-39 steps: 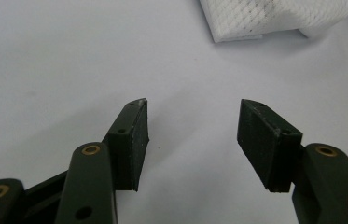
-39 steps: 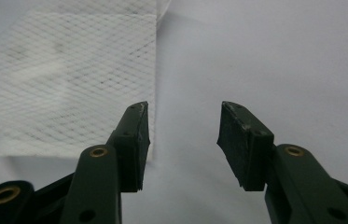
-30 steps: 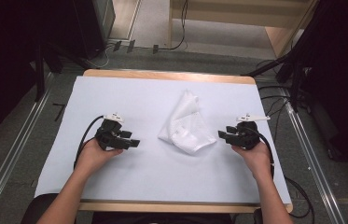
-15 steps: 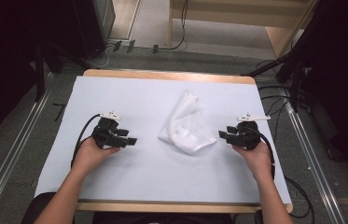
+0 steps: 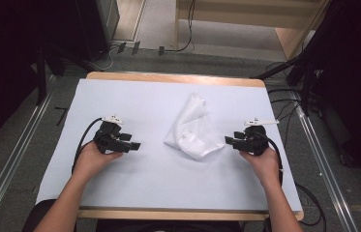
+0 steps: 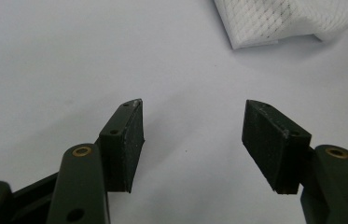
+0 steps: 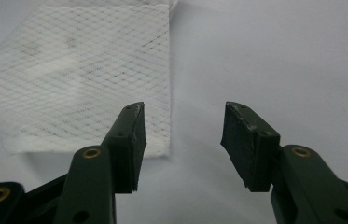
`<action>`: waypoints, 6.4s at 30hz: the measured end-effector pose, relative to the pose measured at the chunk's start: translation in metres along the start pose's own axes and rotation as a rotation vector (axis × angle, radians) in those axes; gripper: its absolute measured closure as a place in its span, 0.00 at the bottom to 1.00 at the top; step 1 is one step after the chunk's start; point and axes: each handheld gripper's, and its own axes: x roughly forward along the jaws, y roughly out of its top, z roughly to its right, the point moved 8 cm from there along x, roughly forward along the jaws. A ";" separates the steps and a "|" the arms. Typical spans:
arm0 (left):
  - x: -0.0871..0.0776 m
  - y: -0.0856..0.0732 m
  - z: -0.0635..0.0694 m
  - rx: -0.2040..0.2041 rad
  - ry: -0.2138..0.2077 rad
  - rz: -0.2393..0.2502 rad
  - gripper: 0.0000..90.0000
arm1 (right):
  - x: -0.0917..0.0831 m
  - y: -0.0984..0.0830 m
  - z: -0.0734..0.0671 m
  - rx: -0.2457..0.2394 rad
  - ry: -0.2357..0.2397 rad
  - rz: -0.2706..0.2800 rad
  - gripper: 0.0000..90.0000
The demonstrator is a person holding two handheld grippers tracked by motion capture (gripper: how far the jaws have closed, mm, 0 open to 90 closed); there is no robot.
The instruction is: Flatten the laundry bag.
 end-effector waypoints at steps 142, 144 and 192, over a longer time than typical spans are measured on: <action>-0.031 -0.017 -0.019 -0.074 0.063 0.070 0.42 | 0.119 0.151 -0.120 -0.164 0.236 -0.065 1.00; -0.032 -0.018 -0.020 -0.070 0.066 0.066 0.42 | 0.123 0.152 -0.121 -0.162 0.236 -0.070 1.00; -0.021 -0.006 -0.017 -0.040 0.044 0.060 0.42 | 0.155 0.115 -0.080 -0.106 0.142 -0.054 0.55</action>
